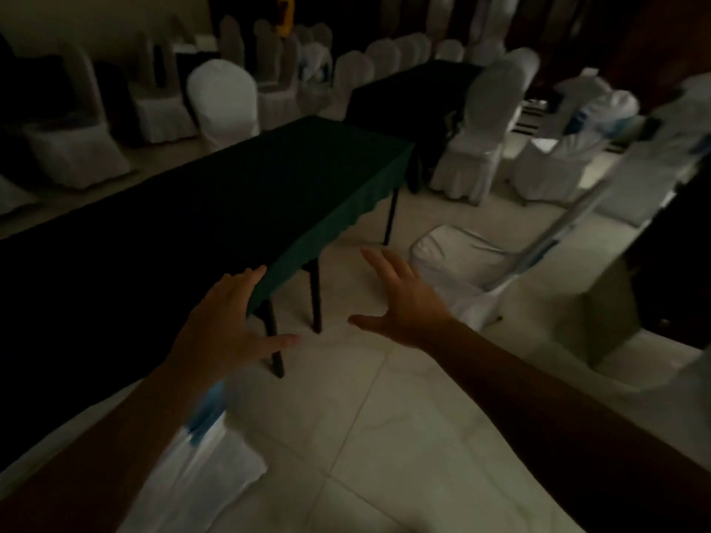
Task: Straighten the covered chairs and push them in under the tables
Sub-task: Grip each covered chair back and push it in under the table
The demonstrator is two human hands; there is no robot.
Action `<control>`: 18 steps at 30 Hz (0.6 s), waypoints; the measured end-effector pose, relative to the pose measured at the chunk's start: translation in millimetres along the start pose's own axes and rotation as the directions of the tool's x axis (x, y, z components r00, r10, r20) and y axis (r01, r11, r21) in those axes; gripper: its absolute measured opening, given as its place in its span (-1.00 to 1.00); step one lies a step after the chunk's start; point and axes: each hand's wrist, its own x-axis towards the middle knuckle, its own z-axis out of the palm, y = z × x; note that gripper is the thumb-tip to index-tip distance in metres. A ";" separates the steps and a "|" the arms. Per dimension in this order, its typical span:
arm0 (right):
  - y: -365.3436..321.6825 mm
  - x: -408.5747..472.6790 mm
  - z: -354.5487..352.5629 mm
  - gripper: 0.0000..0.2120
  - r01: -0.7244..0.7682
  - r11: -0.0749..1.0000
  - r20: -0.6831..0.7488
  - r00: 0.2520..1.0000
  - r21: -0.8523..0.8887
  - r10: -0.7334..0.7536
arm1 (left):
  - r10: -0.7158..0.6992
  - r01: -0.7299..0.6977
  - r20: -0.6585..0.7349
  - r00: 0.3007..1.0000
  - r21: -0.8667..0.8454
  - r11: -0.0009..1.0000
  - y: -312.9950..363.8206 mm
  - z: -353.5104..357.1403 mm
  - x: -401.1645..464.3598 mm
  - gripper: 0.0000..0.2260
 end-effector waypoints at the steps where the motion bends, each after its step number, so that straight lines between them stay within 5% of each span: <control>1: 28.6 -3.5 -14.7 0.04 -0.032 0.999 -0.018 0.999 -0.007 0.032 | 0.024 -0.024 0.016 1.000 -0.005 1.000 24.6 12.3 17.5 0.11; 8: 217.4 -31.6 -117.0 0.06 -0.289 0.954 -0.073 0.956 -0.075 0.284 | 0.157 -0.138 0.135 0.978 -0.144 0.980 218.2 107.7 122.4 0.12; 18: 448.0 -48.8 -221.4 0.14 -0.474 0.867 -0.243 0.869 -0.155 0.431 | 0.364 -0.318 0.161 0.917 -0.253 0.914 453.7 231.4 248.0 0.11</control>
